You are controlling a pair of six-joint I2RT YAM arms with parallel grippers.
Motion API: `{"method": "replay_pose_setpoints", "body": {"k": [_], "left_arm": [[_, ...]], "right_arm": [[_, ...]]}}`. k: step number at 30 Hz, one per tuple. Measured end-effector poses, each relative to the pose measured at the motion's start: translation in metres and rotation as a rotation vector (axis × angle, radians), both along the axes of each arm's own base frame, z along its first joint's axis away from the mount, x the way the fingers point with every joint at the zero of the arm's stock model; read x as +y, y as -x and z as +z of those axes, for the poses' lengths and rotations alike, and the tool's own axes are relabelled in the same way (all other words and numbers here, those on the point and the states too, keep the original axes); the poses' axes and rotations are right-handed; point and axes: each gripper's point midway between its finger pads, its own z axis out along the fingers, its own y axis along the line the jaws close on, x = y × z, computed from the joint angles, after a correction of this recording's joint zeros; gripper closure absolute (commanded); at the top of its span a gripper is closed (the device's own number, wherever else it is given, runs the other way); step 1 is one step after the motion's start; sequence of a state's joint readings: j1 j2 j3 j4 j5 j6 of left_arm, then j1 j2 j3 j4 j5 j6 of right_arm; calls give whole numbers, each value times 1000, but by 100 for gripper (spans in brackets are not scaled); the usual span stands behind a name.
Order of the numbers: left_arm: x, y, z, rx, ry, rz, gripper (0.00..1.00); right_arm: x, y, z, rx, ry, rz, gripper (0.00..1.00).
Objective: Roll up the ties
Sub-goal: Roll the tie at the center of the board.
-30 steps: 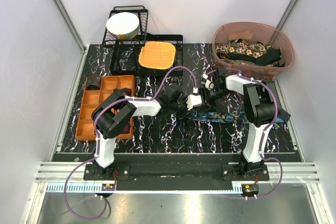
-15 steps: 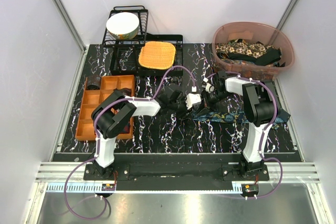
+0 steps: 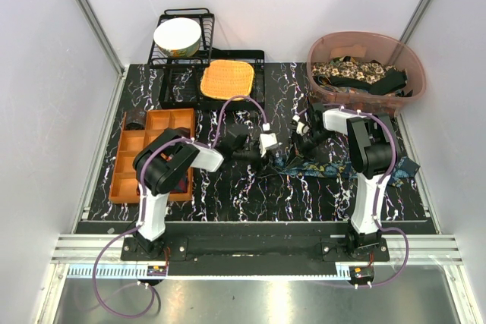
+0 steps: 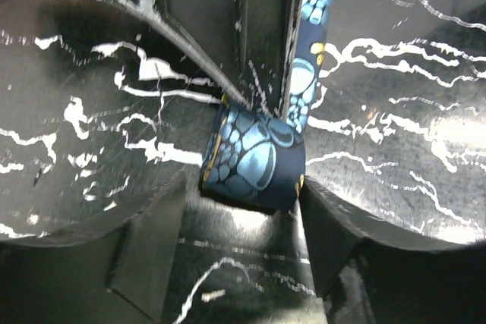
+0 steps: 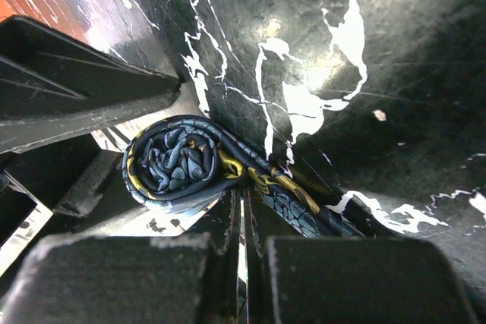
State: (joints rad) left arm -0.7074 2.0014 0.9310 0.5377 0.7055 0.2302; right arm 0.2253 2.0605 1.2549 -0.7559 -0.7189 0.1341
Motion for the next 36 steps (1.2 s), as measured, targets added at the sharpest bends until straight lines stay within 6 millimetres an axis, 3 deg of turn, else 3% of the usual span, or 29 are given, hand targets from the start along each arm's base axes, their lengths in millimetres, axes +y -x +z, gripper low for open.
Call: {"method": "replay_pose_setpoints", "body": {"k": [4,9,12,13,15,16,17,23,26,28,34,36], "left_arm": [[-7,-1,0,-17,45,-16,34],[-14,2,-2,-43,44,-45,73],[-18,4,-3,-62,20,-69,83],[-18,4,-3,-67,16,-73,85],[-17,4,-4,-82,3,-84,90],[-16,3,-3,-87,-2,-88,91],[-16,4,-3,-92,-8,-91,92],[-10,7,-4,-92,-38,-107,94],[-9,6,-4,-89,-42,-109,95],[-8,6,-4,-79,-47,-109,95],[-3,2,-4,-52,-51,-95,95],[-2,1,-4,-45,-50,-94,95]], "right_arm": [[0,0,0,-1,1,16,100],[0,1,0,-6,-2,33,100],[-2,2,1,-11,3,49,98],[-3,2,1,-15,5,56,84],[-4,1,2,-35,4,80,69],[-6,1,3,-51,4,98,51],[-7,1,5,-64,6,110,41],[-38,-14,43,-383,68,272,10],[-53,-21,57,-567,119,375,3],[-61,-21,56,-664,147,464,0],[-68,-2,9,-795,185,766,0],[-61,-6,11,-865,185,821,0]]}}
